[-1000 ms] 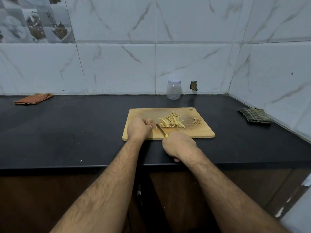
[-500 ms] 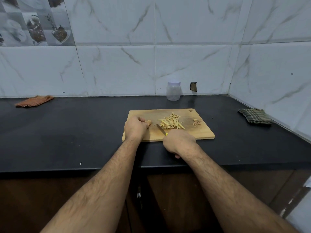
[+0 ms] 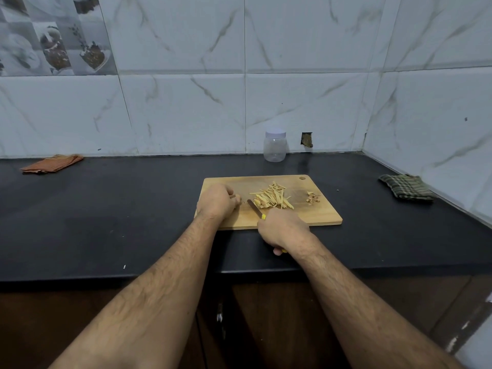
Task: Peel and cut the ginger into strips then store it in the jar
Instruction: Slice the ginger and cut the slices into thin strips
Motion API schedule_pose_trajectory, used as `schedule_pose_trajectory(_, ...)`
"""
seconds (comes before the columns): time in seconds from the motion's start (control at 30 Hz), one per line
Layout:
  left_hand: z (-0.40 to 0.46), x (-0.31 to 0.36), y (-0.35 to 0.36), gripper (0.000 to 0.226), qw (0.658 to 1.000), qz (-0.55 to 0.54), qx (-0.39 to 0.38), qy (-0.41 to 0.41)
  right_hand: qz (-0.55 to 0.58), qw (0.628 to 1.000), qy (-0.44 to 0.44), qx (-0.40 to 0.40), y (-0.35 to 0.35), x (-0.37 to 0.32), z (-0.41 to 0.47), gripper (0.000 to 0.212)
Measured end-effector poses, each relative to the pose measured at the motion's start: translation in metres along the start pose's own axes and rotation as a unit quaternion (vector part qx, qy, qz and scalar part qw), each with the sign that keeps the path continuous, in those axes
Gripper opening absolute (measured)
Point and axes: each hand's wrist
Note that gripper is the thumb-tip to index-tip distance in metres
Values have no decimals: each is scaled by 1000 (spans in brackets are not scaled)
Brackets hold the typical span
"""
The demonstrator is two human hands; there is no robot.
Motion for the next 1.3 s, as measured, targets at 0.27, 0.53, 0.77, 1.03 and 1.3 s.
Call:
schedule_pose_trajectory(0.27,-5,0,-3,17,1000,7,-14,-11,9,1000,-9,-4,3,0,2,18)
schedule_pose_trajectory(0.53,-15,9,-13,15,998,-19,-45,-37,79,996,-13,-45,9,0,1,26)
schedule_pose_trajectory(0.77,-7,5,-10,21,990,-85,-91,-72,87,994,-23,-54,7,3,4,27)
schedule_pose_trajectory(1.03,-5,-5,-14,17,995,-40,-71,-56,84,995,-30,-52,11,3,7,27)
schedule_pose_trajectory(1.3,-6,-7,-15,16,995,-61,-59,-55,83,994,-25,-61,13,0,6,27)
Point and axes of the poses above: each hand's wrist, its own z-axis towards the middle knuckle, its own y-axis out of the palm, x = y × z, and after that the axes turned 8 degrees about z, right-handed
